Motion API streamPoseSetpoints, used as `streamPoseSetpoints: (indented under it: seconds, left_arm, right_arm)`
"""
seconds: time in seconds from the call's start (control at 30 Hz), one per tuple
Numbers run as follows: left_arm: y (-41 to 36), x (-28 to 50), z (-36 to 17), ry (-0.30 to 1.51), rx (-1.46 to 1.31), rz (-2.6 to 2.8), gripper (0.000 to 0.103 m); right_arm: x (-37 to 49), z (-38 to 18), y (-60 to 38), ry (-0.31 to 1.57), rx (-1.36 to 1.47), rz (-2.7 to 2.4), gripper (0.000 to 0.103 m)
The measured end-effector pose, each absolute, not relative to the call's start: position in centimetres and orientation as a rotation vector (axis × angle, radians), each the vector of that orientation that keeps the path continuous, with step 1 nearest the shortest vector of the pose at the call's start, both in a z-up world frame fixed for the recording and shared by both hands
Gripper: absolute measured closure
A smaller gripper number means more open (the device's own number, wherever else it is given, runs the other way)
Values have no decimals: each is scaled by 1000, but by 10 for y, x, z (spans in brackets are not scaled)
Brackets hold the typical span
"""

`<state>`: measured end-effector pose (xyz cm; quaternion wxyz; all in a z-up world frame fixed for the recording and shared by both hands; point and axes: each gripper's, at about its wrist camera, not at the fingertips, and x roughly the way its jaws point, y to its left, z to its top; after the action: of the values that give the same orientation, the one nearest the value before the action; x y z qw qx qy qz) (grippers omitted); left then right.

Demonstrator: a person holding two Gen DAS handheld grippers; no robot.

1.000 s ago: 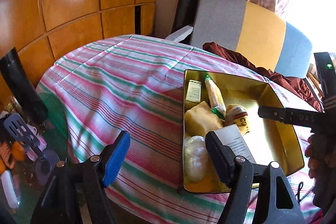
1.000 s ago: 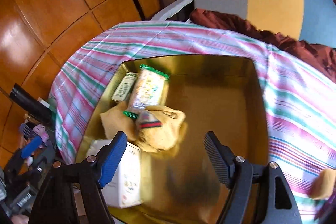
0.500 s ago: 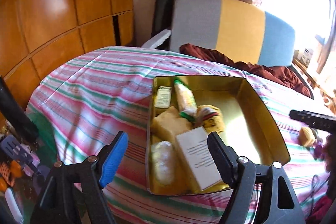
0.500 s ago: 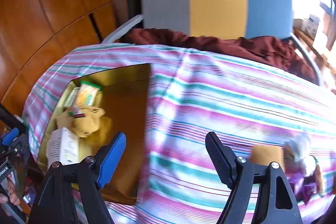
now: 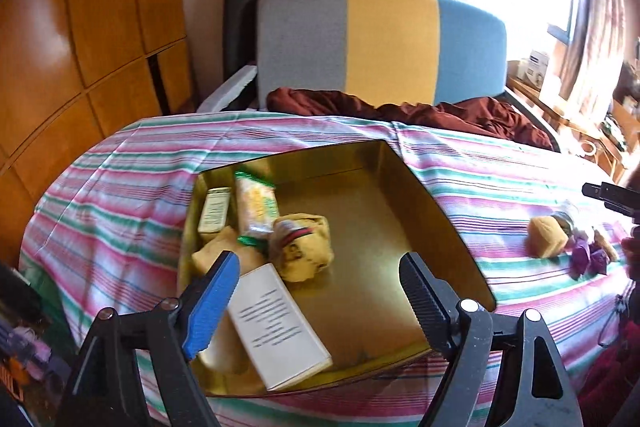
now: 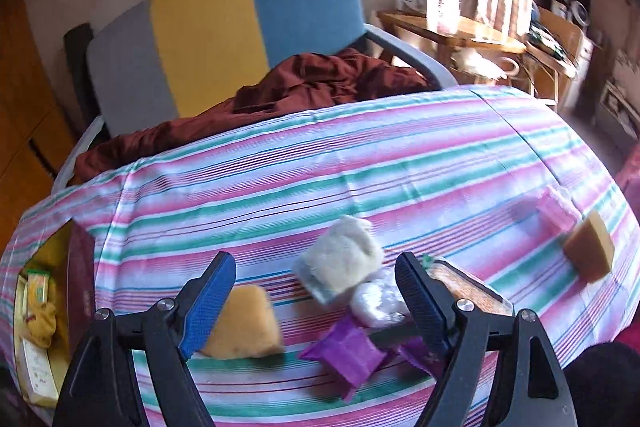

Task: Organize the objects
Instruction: 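Move both tools from the gold box back to the pile of items, then grasp the yellow sponge with the left tool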

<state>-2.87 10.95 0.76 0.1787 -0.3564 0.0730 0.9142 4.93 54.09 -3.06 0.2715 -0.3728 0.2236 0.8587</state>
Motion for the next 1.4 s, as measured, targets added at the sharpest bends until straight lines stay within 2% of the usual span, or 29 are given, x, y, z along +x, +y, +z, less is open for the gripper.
streamPoseSetpoints:
  seconds: [0.1,0.27,0.83,0.9,1.03,1.27,1.4]
  left_arm:
    - [134,-26,11,228,-987,2526,19]
    - [192,-20,7,273,-978,2377,18]
    - [390,-10,-49,376,-1117,2026,19]
    - [406,-17,-52,375,-1129,2033,16]
    - [431,-28,-62,350,-1186,2030,10]
    - [455,-47,-92,347,-1274,2033,11]
    - [452,-51,-107,304,-1274,2020,14]
  right_arm:
    - [68,-36,569,798,-923,2216,20]
    - [85,-41,589,958,-860,2149,20]
    - [93,-49,604,1080,-814,2123,20]
    - [94,-50,605,1093,-810,2120,20]
    - [105,-48,612,1141,-744,2098,20]
    - [141,-66,641,1368,-580,1926,19]
    - [141,-73,645,1393,-599,1891,19]
